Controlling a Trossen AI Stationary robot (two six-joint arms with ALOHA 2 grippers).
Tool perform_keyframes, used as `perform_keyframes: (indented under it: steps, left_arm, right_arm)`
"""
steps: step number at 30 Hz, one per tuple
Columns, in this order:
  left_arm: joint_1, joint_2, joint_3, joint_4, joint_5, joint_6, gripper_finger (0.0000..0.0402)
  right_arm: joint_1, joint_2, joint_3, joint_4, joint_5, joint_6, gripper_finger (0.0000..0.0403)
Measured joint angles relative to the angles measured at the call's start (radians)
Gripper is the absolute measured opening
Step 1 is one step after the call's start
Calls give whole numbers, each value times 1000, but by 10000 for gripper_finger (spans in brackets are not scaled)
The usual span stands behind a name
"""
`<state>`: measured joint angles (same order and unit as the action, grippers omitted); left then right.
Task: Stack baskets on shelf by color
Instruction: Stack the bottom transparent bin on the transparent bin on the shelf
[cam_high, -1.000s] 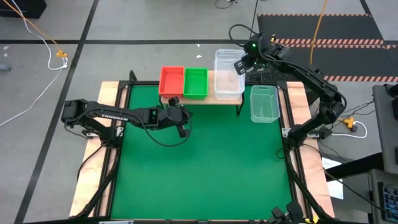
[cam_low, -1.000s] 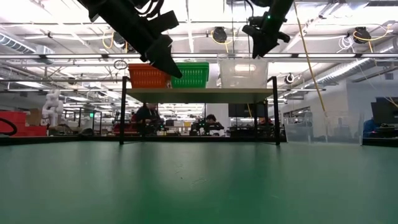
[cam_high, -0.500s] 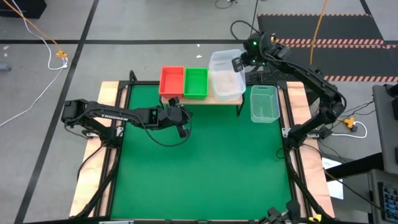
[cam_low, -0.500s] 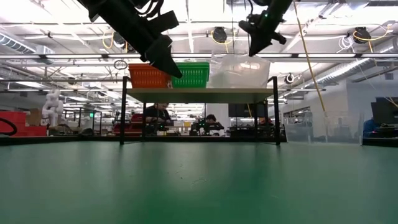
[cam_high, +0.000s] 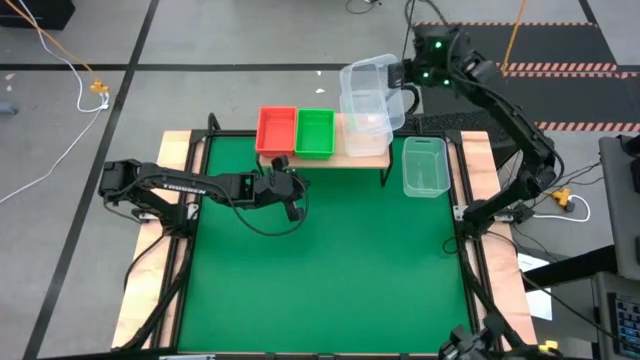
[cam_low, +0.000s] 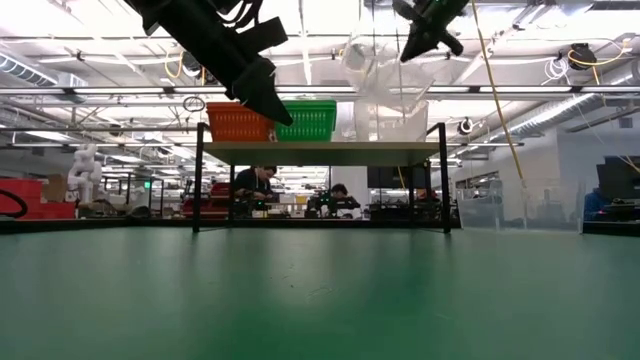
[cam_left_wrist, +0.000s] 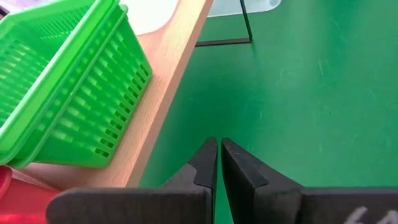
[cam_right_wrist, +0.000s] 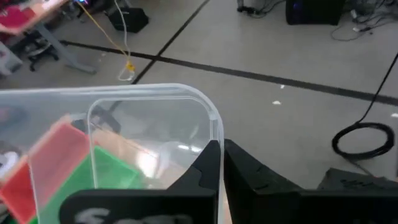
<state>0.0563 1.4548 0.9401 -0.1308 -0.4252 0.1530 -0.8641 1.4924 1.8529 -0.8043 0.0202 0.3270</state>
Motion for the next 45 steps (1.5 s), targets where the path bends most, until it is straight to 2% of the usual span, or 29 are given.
perform_keyframes:
  steps: [10,14,23,28,45]
  left_arm:
    - [0,0,0,36,0,19,24]
    - [0,0,0,49,0,27,24]
    - [0,0,0,51,0,47,24]
    - [0,0,0,52,0,53,24]
    - [0,0,0,81,1,66,24]
  right_arm:
    - [-53,33,16,-215,-63,63,1]
    - [-52,39,16,-219,-112,97,1]
    - [-61,36,22,-220,-131,152,0]
    - [-78,34,39,-224,-209,160,0]
    - [-72,84,39,-294,-208,109,3]
